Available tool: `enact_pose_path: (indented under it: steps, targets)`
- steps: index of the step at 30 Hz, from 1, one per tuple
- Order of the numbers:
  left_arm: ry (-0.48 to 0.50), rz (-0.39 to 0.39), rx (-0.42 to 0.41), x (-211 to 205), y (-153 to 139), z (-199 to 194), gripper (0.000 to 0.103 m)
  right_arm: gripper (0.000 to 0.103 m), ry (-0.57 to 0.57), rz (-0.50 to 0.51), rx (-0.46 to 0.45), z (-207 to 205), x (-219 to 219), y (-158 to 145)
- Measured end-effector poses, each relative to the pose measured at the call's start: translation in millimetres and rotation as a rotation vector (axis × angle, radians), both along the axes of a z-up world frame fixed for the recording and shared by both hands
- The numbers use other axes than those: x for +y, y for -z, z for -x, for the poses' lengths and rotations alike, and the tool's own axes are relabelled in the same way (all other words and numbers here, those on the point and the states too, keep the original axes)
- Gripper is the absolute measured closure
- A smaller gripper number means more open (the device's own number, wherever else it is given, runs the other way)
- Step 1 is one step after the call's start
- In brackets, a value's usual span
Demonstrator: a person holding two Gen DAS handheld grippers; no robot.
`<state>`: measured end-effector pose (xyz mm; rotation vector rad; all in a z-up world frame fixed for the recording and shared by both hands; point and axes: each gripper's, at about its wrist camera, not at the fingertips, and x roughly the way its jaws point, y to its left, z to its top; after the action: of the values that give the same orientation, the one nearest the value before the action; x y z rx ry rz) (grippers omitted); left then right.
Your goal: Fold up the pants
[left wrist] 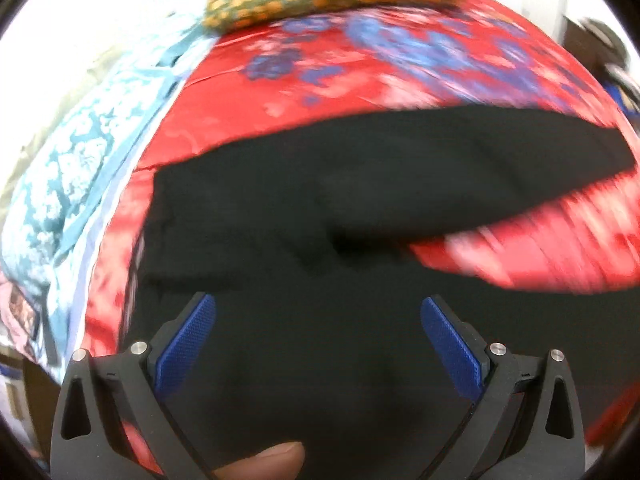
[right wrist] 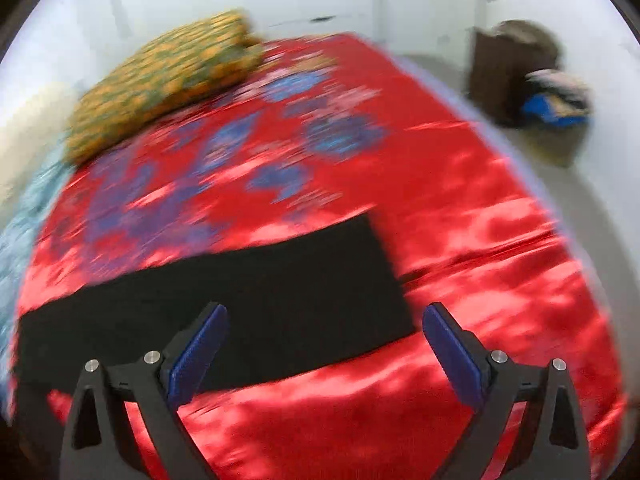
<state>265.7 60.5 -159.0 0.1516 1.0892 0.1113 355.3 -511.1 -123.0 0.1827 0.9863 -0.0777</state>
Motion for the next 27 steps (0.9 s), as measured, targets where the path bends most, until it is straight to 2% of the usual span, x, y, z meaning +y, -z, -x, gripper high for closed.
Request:
enact_pose_path:
  steps: [2, 3, 6, 8, 9, 11, 12, 14, 16, 20, 23, 27]
  targets:
    - [0.007, -0.024, 0.020, 11.8, 18.6, -43.0, 0.001, 0.006, -0.096, -0.037, 0.014, 1.9, 34.7, 10.0]
    - [0.025, -0.066, 0.052, 12.0, 35.6, -66.2, 0.001, 0.006, -0.148, -0.047, 0.028, -1.6, 56.9, 16.2]
    - [0.015, -0.280, 0.114, 6.2, 92.8, -119.9, 0.000, 0.006, -0.238, -0.055, 0.067, -20.4, 107.6, 38.0]
    - [-0.055, -0.292, 0.062, 8.4, 96.6, -135.8, 0.000, 0.006, -0.263, -0.025, 0.122, -38.5, 133.3, 59.2]
    - [-0.112, -0.306, 0.064, 9.6, 96.6, -144.8, 0.000, 0.006, -0.258, 0.002, 0.179, -53.1, 144.8, 76.9]
    - [-0.188, -0.285, 0.074, 13.0, 94.2, -152.4, 0.000, 0.003, -0.213, 0.050, 0.269, -79.9, 156.9, 107.3]
    - [-0.216, -0.254, 0.080, 17.7, 91.6, -151.7, 0.000, 0.000, -0.194, 0.076, 0.279, -88.5, 159.9, 114.5]
    - [-0.235, -0.191, 0.084, 27.7, 86.3, -145.2, 0.000, 0.000, -0.163, 0.134, 0.224, -107.8, 166.8, 118.5]
    - [-0.231, -0.157, 0.071, 37.8, 77.0, -129.1, 0.001, 0.000, -0.136, 0.133, 0.189, -121.2, 163.8, 120.2]
    - [-0.146, -0.126, 0.037, 37.7, 55.2, -82.2, 0.001, 0.000, -0.084, 0.128, 0.111, -124.7, 142.2, 105.8]
    - [-0.069, -0.096, 0.012, 34.0, 43.9, -39.4, 0.001, 0.000, -0.044, 0.043, 0.056, -100.5, 111.6, 89.8]
    - [-0.008, -0.103, 0.094, 21.7, 58.2, 2.7, 0.001, 0.000, 0.095, 0.059, 0.182, -82.2, 35.1, 115.8]
